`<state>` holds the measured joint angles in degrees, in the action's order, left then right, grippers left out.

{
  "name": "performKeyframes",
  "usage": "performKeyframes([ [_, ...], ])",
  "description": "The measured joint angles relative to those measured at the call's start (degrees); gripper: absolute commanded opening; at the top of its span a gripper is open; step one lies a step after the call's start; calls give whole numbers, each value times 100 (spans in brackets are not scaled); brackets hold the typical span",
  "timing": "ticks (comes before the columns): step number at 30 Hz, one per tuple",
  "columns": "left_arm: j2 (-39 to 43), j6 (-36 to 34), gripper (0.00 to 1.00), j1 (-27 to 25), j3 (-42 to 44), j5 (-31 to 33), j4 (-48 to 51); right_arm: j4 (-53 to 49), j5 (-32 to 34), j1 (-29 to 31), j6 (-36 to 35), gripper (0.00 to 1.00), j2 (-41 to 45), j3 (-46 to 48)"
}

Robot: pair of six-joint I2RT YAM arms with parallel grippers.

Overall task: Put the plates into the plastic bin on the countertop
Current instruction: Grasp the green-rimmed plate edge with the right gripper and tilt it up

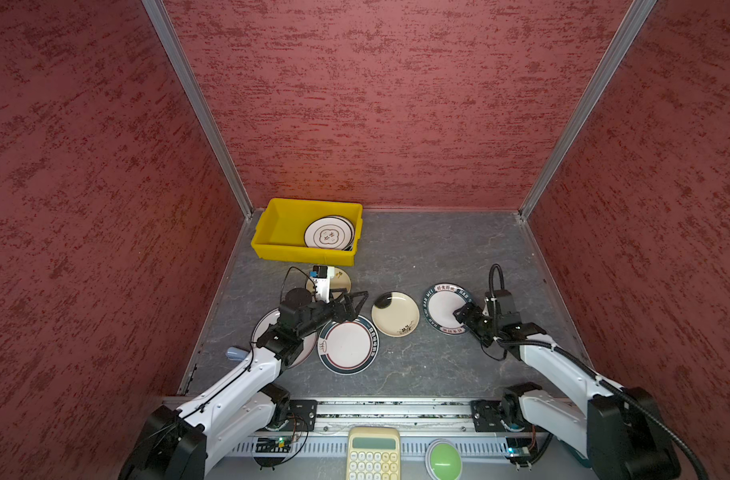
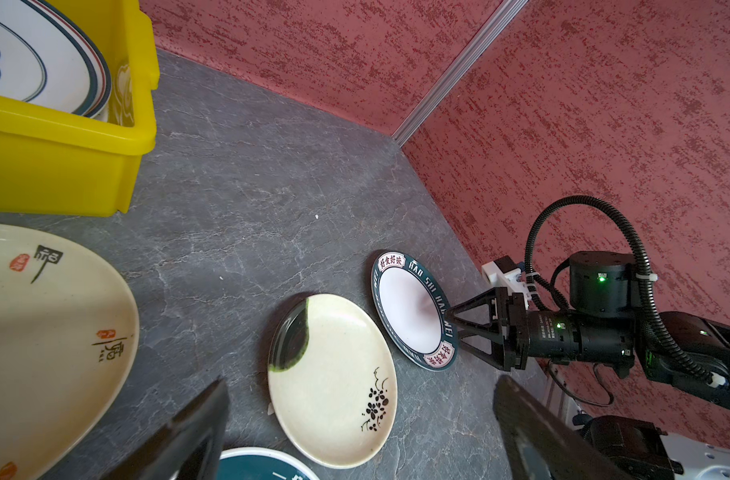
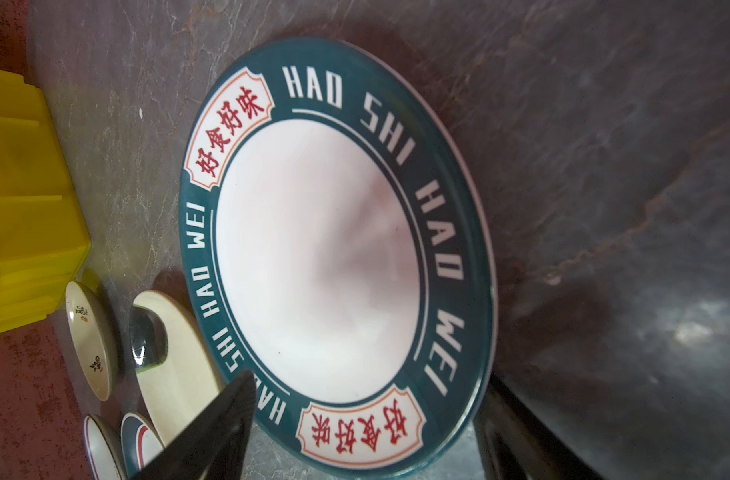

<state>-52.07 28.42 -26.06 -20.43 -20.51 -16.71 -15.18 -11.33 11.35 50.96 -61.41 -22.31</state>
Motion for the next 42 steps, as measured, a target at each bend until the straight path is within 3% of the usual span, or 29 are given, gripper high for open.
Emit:
performKeyframes([
  [7, 9, 0, 99, 0, 0, 114, 39, 479, -31, -22, 173, 55, -332, 74],
  [14, 120, -37, 99, 0, 0, 210, 90, 730, -39, -33, 343, 27, -527, 153],
  [17, 120, -44, 99, 0, 0, 260, 138, 787, -39, -44, 422, 21, -560, 181],
  [30, 120, -44, 99, 0, 0, 323, 208, 1276, -33, -175, 627, 1, -608, 157],
  [42, 120, -44, 99, 0, 0, 396, 214, 1445, -52, -227, 603, 0, -595, 90],
])
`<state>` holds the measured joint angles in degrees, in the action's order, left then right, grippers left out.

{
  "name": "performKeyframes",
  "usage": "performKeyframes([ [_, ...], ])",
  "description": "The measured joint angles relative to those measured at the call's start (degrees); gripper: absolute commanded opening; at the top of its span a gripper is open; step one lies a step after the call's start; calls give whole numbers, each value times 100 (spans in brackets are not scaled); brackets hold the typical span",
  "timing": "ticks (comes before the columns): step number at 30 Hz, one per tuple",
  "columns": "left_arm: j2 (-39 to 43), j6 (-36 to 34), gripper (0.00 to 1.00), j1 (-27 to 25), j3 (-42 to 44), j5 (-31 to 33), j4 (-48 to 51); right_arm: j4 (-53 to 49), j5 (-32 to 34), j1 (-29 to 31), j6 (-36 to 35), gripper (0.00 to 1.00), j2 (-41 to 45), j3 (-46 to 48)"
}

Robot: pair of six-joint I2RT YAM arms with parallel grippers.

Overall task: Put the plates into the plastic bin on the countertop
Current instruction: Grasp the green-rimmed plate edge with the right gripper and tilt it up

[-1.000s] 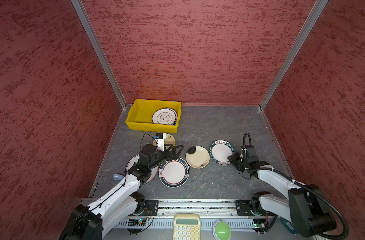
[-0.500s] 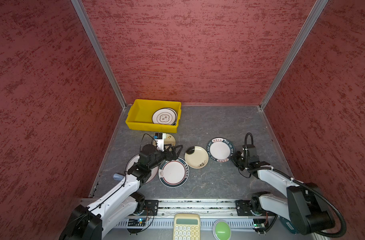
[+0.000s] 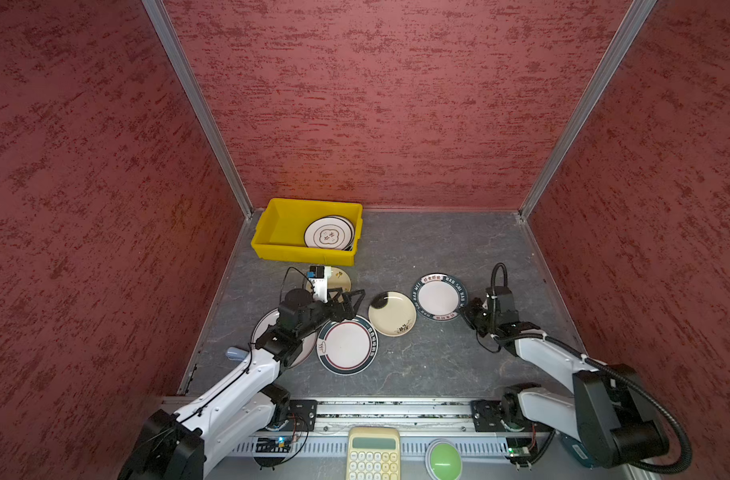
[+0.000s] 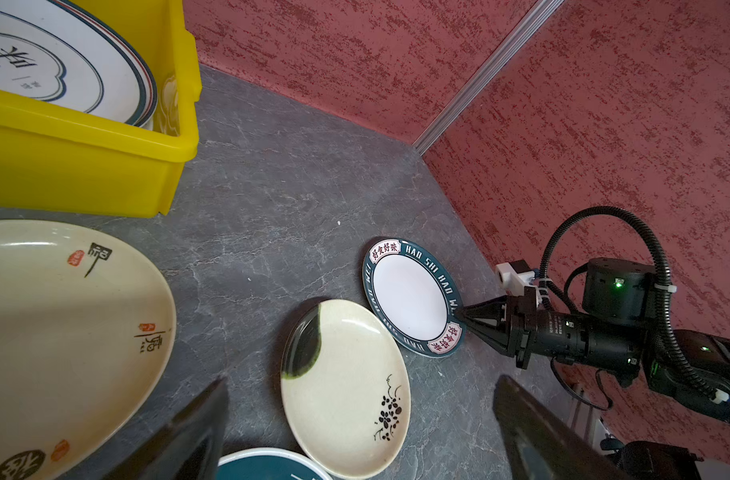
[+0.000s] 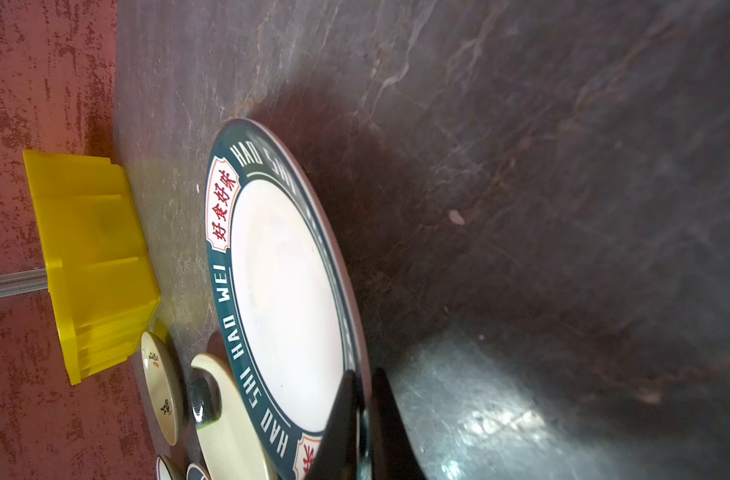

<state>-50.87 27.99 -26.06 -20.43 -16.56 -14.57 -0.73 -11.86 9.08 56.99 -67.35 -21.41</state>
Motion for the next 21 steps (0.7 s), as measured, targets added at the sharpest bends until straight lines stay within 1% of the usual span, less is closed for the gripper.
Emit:
performKeyframes([
  [12, -2, 0, 99, 0, 0, 13, 2, -820, 308, -59, -219, 0, 719, -146],
  [21, -188, 2, 99, 0, 0, 13, 2, -1043, 256, -70, -214, 0, 1165, -153],
])
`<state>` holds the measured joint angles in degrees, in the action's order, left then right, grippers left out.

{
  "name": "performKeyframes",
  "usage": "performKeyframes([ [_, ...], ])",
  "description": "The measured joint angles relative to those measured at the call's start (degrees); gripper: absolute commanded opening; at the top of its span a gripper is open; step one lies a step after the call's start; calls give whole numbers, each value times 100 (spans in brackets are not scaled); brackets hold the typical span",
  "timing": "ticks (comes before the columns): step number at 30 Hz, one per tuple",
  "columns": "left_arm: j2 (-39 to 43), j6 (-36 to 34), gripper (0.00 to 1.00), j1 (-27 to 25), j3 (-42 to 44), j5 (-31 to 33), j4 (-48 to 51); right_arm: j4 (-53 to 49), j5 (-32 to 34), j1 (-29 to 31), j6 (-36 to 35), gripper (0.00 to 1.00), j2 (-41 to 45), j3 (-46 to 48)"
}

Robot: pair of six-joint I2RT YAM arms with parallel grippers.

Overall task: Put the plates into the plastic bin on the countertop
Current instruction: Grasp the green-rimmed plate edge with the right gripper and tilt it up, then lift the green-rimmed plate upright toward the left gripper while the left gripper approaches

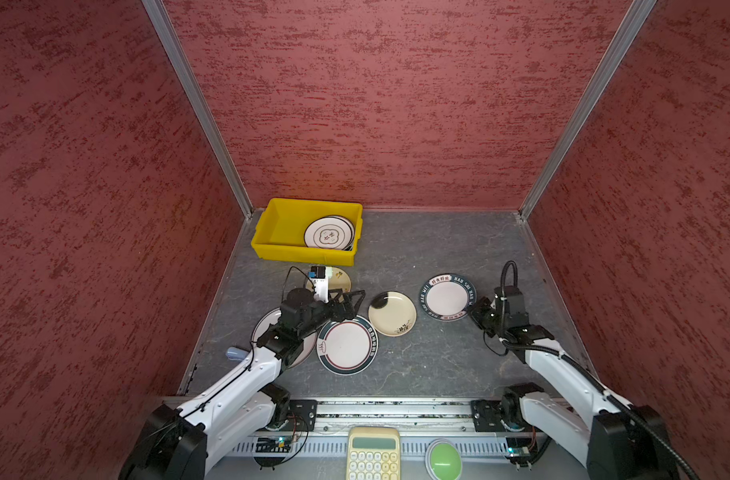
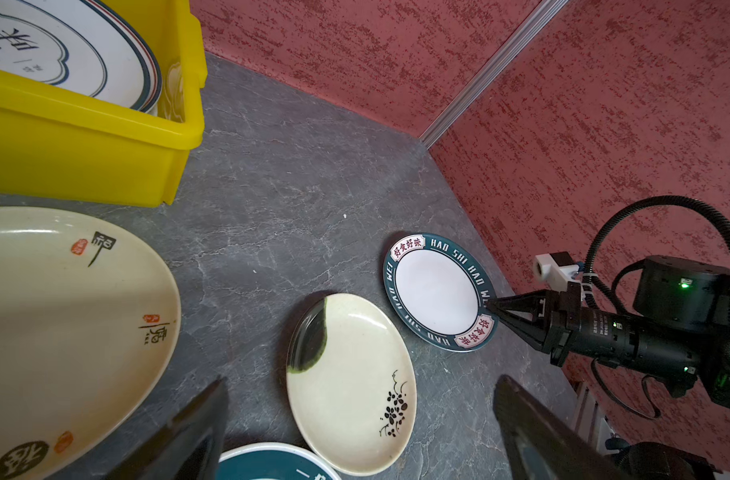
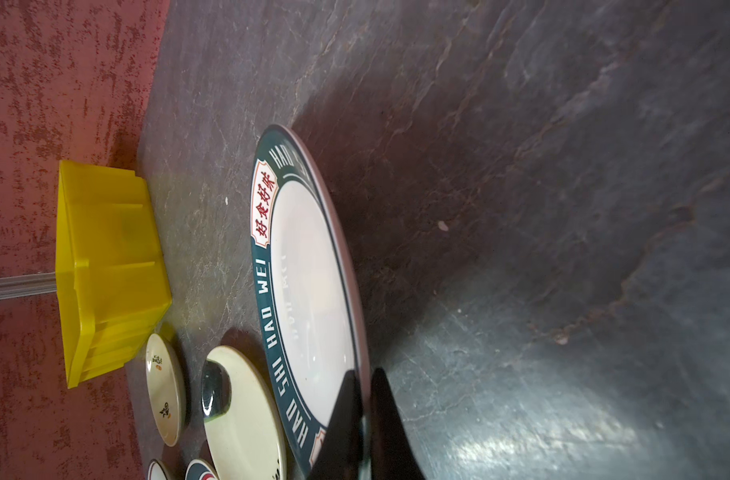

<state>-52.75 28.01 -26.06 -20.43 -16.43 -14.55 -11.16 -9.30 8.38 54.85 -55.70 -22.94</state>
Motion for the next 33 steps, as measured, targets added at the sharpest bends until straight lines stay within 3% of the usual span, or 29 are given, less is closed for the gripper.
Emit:
performKeyframes([
  [10, -144, 33, 99, 0, 0, -39, -7, -369, -334, -33, -737, 0, -149, -634],
  [17, -516, 68, 99, 0, -31, -173, -96, -28, -444, -35, -835, 0, 420, -173],
  [26, -1513, 227, 99, -170, -546, -356, -229, 861, -544, -35, -522, 0, 938, 315],
  [33, -2109, 476, 99, -525, -1113, -428, -293, 1436, -863, -35, -201, 0, 796, 459],
])
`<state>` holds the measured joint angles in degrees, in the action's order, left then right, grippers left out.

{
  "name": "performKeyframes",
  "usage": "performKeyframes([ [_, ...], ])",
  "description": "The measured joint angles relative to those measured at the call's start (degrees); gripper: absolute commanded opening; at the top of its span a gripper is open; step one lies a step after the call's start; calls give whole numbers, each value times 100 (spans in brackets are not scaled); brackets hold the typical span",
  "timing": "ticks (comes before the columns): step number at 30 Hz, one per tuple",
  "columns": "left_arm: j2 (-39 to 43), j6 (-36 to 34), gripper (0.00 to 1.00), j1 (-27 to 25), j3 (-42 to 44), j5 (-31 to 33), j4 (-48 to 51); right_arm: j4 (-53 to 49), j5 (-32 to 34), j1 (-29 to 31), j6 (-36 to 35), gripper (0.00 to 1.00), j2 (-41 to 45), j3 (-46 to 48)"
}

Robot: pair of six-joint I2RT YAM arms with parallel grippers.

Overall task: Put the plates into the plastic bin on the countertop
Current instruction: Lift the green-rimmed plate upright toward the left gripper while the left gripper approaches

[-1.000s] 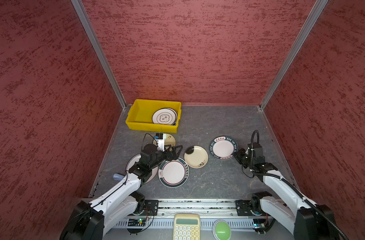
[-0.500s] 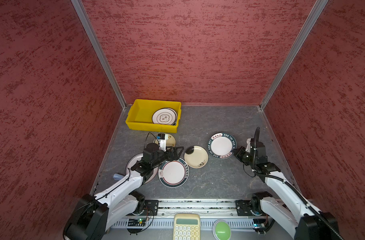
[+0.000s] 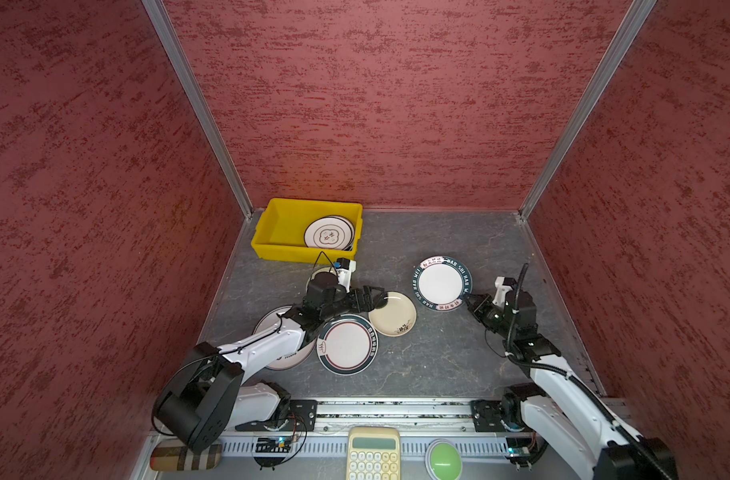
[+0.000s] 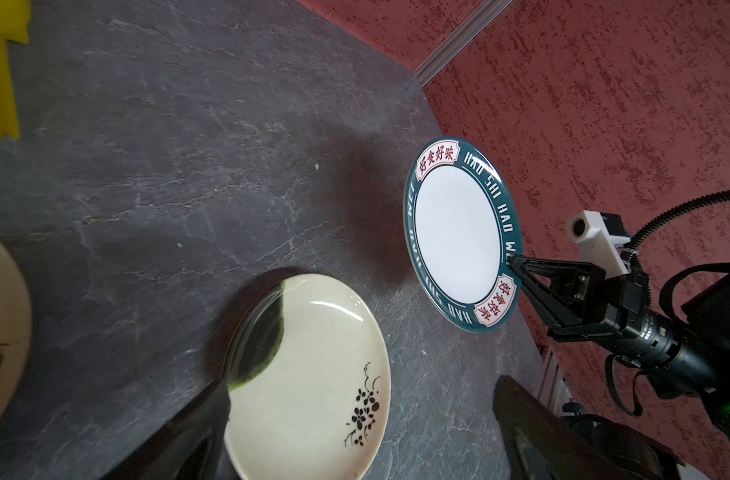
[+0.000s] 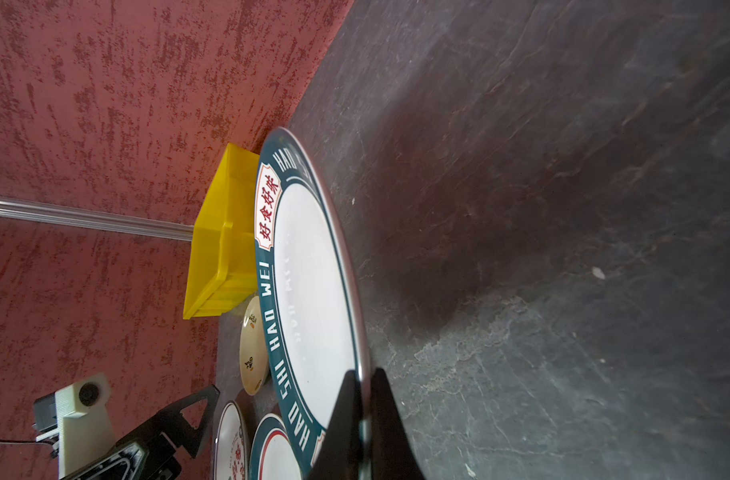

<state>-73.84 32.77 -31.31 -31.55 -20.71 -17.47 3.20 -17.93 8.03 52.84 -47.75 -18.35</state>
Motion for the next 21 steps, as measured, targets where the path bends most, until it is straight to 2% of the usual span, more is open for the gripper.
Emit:
performKeyframes([
  [7, -684, 197, 100, -409, -645, 223, -20, 1043, -654, 0, 251, 0, -341, 258],
  [13, -1025, 243, 94, -673, -1049, 437, -15, 1471, -1019, 4, 332, 0, -387, 341],
  [21, -1279, 258, 78, -844, -1340, 540, -46, 1945, -1217, 72, 450, 0, -221, 699],
])
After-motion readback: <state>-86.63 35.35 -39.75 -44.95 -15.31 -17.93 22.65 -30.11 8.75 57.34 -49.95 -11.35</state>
